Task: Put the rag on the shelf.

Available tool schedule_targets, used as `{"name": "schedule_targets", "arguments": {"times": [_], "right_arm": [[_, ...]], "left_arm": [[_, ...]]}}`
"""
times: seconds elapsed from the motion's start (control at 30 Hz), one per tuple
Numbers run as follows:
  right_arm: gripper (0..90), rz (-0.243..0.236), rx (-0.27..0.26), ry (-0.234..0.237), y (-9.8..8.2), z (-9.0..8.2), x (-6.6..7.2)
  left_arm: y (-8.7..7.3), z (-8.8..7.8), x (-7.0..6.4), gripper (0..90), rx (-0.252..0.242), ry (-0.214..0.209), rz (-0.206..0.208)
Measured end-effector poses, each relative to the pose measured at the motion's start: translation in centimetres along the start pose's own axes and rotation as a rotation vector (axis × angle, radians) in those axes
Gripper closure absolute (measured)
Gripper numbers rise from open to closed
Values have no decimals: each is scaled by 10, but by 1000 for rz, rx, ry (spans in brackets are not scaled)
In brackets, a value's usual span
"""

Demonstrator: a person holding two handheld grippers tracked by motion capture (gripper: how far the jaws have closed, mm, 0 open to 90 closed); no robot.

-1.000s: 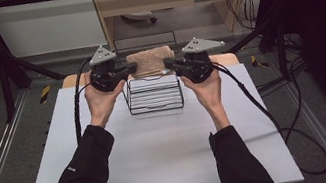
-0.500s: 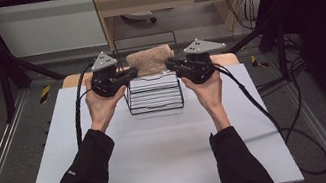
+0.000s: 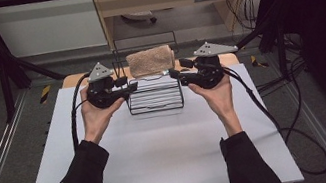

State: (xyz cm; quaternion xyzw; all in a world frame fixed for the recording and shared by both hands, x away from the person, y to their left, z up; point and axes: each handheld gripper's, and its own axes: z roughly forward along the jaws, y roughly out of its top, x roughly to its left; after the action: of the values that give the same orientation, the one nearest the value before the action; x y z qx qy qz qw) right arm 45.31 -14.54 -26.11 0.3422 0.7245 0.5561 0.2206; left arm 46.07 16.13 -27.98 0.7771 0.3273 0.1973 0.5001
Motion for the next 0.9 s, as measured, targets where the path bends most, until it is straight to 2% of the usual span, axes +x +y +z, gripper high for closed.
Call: {"name": "schedule_targets", "arguments": {"times": [0.3, 0.47, 0.7, 0.9], "right_arm": [[190, 20, 22, -18, -12, -14, -5], [122, 32, 32, -15, -20, -22, -9], [42, 31, 77, -17, -33, -28, -10], [8, 48, 107, -16, -48, -33, -11]], "left_arm": [[-24, -14, 5, 275, 15, -21, -31], [-39, -22, 8, 182, 28, -6, -41], [-56, -34, 8, 119, 65, 28, -41], [-69, -43, 6, 93, 74, 31, -45]]}}
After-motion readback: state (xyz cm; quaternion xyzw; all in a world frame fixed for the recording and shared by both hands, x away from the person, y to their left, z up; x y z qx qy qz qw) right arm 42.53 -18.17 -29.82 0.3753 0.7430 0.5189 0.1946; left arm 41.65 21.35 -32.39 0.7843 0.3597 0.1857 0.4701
